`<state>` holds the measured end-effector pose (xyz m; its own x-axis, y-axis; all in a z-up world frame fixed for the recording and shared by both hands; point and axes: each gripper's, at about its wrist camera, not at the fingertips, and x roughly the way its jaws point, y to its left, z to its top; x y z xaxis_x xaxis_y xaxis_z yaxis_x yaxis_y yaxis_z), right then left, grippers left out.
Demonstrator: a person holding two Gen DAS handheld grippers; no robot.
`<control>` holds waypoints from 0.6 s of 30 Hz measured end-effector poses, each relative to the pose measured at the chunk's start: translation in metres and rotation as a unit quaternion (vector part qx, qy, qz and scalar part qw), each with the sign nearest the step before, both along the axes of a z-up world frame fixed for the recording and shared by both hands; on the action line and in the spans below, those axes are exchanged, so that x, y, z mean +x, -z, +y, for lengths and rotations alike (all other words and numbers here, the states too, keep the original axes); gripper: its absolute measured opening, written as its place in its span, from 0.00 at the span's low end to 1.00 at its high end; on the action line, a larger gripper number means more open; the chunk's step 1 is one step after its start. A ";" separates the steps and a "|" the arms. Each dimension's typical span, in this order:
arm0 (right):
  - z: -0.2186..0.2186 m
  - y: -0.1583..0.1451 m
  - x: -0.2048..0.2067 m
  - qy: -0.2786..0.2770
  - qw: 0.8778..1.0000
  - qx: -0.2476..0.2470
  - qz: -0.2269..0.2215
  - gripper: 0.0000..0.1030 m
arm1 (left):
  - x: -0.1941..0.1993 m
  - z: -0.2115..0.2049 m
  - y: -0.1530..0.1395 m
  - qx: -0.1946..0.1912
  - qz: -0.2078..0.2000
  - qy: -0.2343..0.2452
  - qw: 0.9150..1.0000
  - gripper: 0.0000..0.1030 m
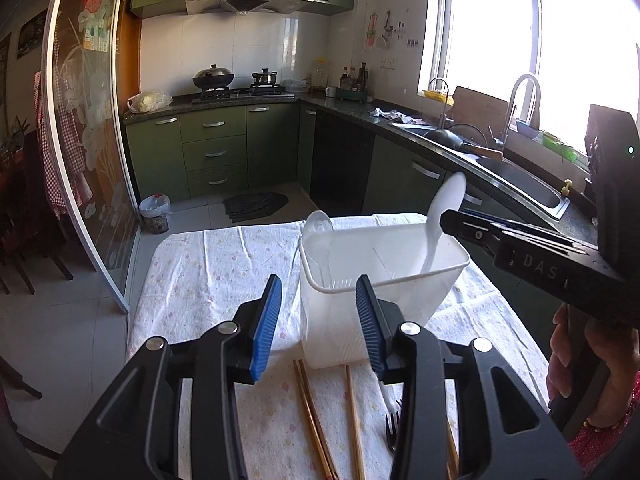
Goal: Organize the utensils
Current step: 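Lift both spoons and drop them into the white utensil holder with both tools, then grasp a black fork with the left tool while the right tool grasps the other black fork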
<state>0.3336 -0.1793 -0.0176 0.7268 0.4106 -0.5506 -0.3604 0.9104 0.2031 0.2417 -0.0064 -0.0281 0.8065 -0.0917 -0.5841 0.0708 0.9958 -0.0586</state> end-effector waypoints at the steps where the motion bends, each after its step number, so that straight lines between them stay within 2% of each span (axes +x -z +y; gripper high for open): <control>1: -0.002 0.000 -0.005 0.002 1.000 -0.004 -0.002 0.24 | -0.001 -0.002 0.003 0.002 0.010 0.001 1.000 0.36; 4: -0.012 -0.002 -0.024 0.006 1.000 0.002 -0.003 0.25 | -0.002 -0.009 0.017 -0.005 0.059 0.013 0.998 0.40; 7: -0.026 -0.002 -0.044 0.002 1.000 0.012 0.003 0.25 | -0.006 -0.022 0.042 -0.016 0.133 0.030 0.991 0.41; 10: -0.038 0.003 -0.062 -0.008 1.000 0.016 0.013 0.25 | -0.012 -0.039 0.075 -0.030 0.218 0.052 0.974 0.41; 13: -0.048 0.011 -0.080 -0.017 0.999 0.019 0.026 0.25 | -0.020 -0.056 0.108 -0.047 0.292 0.070 0.953 0.41; 16: -0.056 0.017 -0.095 -0.022 0.999 0.020 0.031 0.25 | -0.025 -0.067 0.131 -0.051 0.339 0.069 0.937 0.40; 18: -0.060 0.018 -0.102 -0.024 0.999 0.021 0.032 0.28 | -0.026 -0.070 0.138 -0.047 0.351 0.058 0.933 0.39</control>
